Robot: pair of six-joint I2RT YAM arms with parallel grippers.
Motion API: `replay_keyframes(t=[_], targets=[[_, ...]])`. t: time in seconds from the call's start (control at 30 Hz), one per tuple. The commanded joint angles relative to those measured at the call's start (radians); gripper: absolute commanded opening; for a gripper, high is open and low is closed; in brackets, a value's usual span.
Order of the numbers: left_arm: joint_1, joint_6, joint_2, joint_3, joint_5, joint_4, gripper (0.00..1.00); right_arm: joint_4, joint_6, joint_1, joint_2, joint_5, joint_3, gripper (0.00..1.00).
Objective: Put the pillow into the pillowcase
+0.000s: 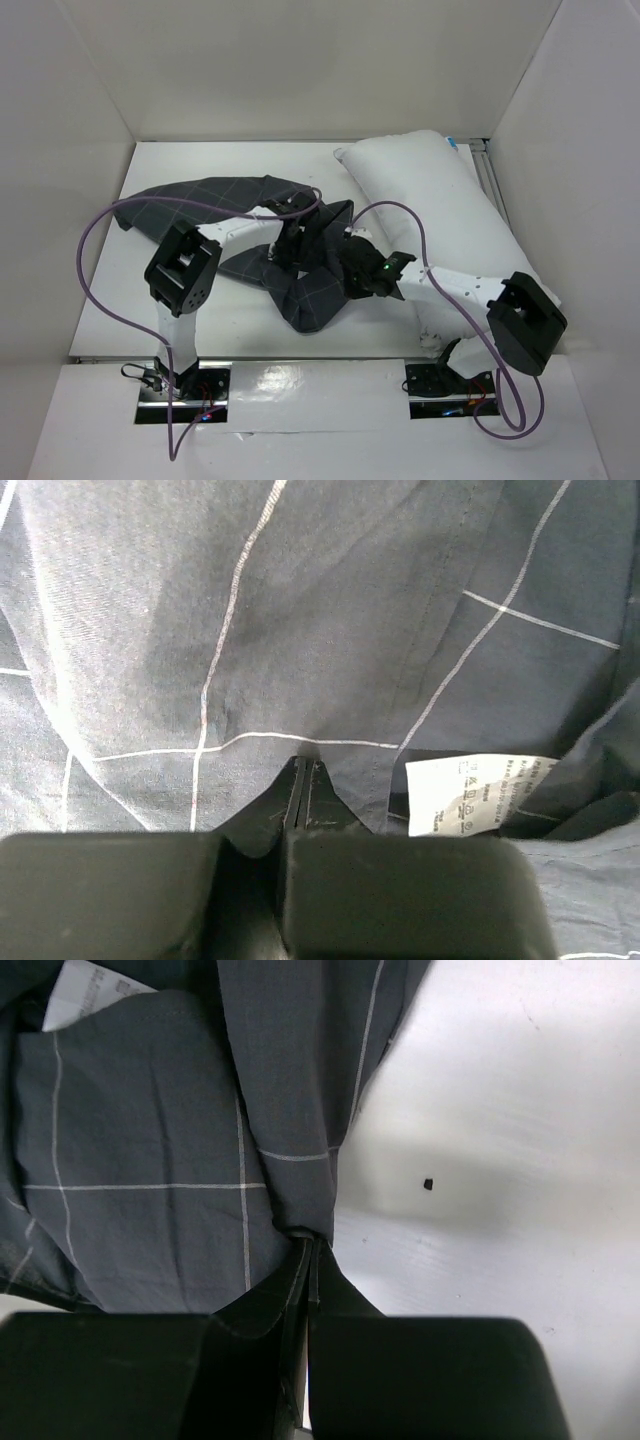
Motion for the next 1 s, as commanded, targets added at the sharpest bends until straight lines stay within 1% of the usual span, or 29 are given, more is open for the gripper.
replay_keyframes(t=[0.0, 0.03, 0.07, 0.1, 0.13, 0.23, 0.27, 0.3, 0.33, 0.4, 0.57, 0.67, 0.8, 0.87, 0.97], targets=[[-0.002, 0.004, -0.057, 0.051, 0.003, -0.041, 0.0, 0.015, -0.009, 0.001, 0.003, 0.034, 0.046, 0.0], [-0.002, 0.004, -0.072, 0.051, 0.022, -0.041, 0.0, 0.015, -0.009, 0.001, 0.003, 0.034, 0.046, 0.0], [-0.002, 0.013, -0.087, 0.051, 0.041, -0.041, 0.05, 0.015, -0.009, 0.001, 0.003, 0.034, 0.046, 0.0], [-0.002, 0.014, -0.113, 0.051, 0.09, -0.041, 0.11, 0.015, -0.009, 0.001, 0.003, 0.034, 0.046, 0.0], [-0.002, 0.026, -0.127, 0.051, 0.11, -0.041, 0.25, 0.015, -0.009, 0.001, 0.003, 0.034, 0.046, 0.0], [-0.002, 0.044, -0.159, 0.04, 0.164, -0.032, 0.42, 0.015, -0.009, 0.001, 0.003, 0.034, 0.046, 0.0], [-0.002, 0.044, -0.172, 0.027, 0.177, -0.032, 0.54, 0.015, -0.009, 0.001, 0.003, 0.034, 0.046, 0.0], [-0.002, 0.053, -0.172, 0.015, 0.19, -0.032, 0.57, 0.015, -0.009, 0.001, 0.003, 0.034, 0.037, 0.0], [-0.002, 0.053, -0.172, 0.014, 0.218, -0.019, 0.63, 0.024, -0.009, 0.001, 0.003, 0.034, 0.037, 0.0], [-0.011, 0.063, -0.163, -0.012, 0.238, -0.005, 0.69, 0.024, -0.009, 0.001, 0.012, 0.034, 0.037, 0.0], [-0.02, 0.063, -0.118, -0.045, 0.218, 0.013, 0.69, 0.024, -0.009, 0.001, 0.013, 0.034, 0.037, 0.0], [-0.02, 0.053, -0.097, -0.055, 0.206, 0.024, 0.65, 0.024, -0.009, 0.001, 0.013, 0.034, 0.037, 0.0], [-0.02, 0.053, -0.067, -0.055, 0.206, 0.024, 0.64, 0.015, -0.009, 0.001, 0.013, 0.034, 0.037, 0.0], [-0.02, 0.053, -0.058, -0.055, 0.181, 0.024, 0.63, 0.015, 0.0, 0.001, 0.013, 0.034, 0.037, 0.0], [-0.02, 0.053, -0.047, -0.055, 0.149, 0.024, 0.55, 0.015, 0.001, 0.01, 0.013, 0.034, 0.037, 0.0]])
